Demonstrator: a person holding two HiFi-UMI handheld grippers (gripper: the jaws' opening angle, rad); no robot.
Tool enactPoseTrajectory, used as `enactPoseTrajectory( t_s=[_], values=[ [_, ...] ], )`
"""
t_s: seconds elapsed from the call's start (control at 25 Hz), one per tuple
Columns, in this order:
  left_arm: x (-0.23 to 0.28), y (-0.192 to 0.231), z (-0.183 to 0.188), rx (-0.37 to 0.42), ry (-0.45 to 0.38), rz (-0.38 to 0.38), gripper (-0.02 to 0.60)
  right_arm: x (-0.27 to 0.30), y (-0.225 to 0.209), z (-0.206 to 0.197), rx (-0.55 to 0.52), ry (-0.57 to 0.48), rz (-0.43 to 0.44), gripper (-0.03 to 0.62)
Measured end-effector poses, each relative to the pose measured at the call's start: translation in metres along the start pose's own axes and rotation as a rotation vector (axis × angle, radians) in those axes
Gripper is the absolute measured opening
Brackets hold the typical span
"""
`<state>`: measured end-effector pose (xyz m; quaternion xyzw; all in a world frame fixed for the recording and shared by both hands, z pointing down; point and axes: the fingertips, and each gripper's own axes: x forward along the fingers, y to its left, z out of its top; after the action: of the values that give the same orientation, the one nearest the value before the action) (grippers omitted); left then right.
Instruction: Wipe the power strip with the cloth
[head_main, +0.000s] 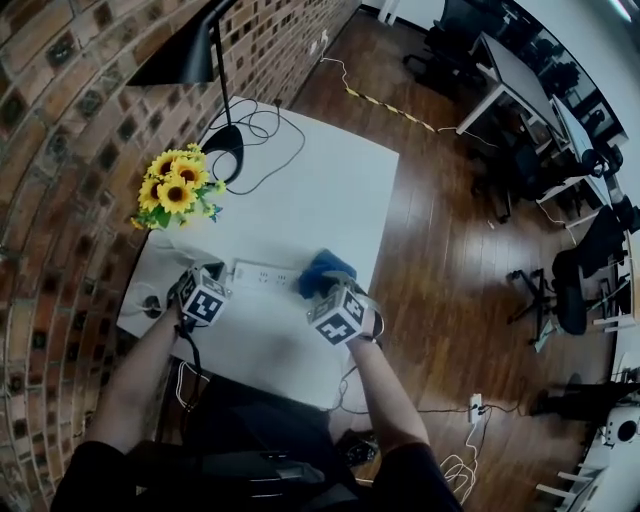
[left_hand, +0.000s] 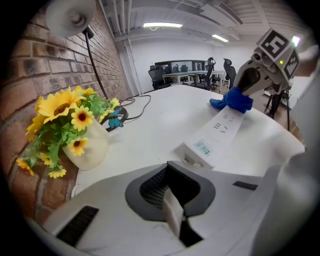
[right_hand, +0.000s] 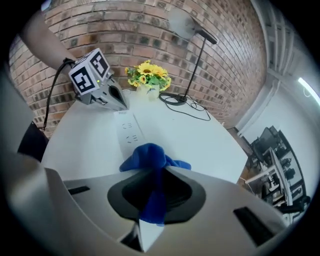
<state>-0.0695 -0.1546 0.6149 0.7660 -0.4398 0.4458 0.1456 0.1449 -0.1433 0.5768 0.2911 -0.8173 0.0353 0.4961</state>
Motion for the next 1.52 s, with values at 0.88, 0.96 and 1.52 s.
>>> enactPoseTrajectory(
  t_s=[0.88, 0.96, 1.52],
  values=[
    [0.007, -0.011, 0.005, 0.113, 0.017, -0.221, 0.018, 0.030, 0.010, 0.056, 0.160, 0.022, -0.070, 0.037],
    [0.008, -0.010, 0.004, 0.109, 0.022, -0.226, 0.018, 0.035, 0.016, 0.064, 0.164, 0.021, -0.048, 0.037],
    [0.007, -0.010, 0.006, 0.102, 0.016, -0.211, 0.018, 0.053, 0.044, 0.102, 0.145, 0.017, 0.022, 0.035]
  ],
)
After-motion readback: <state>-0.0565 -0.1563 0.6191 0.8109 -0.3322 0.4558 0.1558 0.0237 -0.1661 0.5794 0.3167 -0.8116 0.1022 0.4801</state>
